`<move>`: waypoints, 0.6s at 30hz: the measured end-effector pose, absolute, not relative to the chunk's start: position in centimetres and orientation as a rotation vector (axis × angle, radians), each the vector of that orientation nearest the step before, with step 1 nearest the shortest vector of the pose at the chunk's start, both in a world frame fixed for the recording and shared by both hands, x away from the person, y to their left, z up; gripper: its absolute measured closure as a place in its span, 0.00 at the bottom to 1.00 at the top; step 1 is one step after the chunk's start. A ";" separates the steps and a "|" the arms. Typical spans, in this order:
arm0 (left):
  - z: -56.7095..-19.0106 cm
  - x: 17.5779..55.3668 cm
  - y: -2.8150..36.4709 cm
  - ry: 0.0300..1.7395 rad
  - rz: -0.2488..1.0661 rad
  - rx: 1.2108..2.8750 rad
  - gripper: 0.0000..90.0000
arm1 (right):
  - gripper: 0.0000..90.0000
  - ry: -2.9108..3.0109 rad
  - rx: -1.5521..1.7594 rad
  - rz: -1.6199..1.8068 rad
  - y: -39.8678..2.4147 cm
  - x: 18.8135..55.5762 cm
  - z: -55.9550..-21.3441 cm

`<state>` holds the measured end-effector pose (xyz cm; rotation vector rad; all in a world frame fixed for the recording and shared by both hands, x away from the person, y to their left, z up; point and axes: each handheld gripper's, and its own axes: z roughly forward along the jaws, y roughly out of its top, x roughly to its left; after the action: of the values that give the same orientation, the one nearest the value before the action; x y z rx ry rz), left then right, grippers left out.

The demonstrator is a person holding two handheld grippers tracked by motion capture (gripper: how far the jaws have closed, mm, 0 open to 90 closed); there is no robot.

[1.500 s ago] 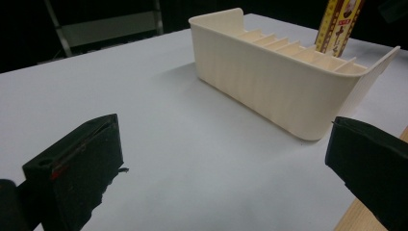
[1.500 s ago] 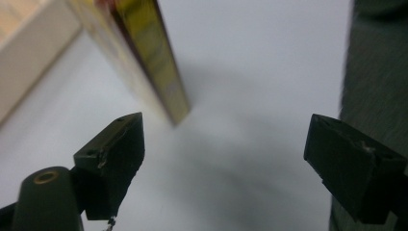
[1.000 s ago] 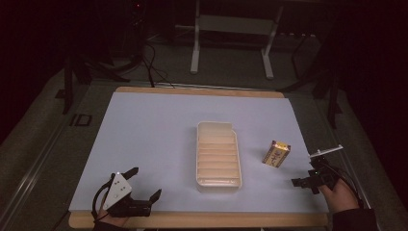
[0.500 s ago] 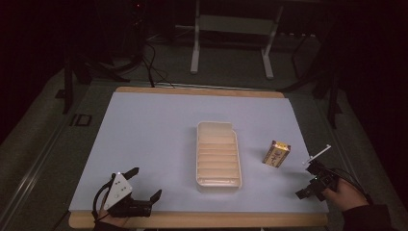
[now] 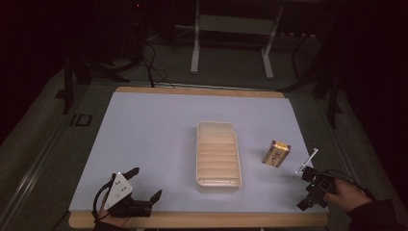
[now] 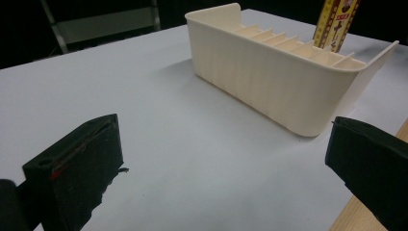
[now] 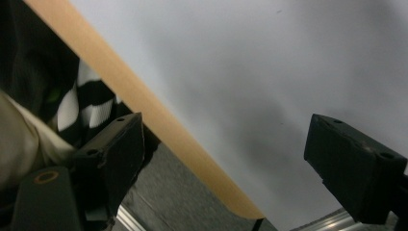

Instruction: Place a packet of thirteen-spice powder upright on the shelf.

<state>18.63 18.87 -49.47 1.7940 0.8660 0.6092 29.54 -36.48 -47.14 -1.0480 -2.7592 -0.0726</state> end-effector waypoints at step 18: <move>-49.5 18.7 18.9 0.864 0.603 1.797 0.00 | 0.15 -2.897 -0.597 -0.014 -34.0 28.1 -47.0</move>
<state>18.65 18.85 -49.49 1.7974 0.8636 0.6029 28.08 -34.00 -46.98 -0.5968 -2.8973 -0.0139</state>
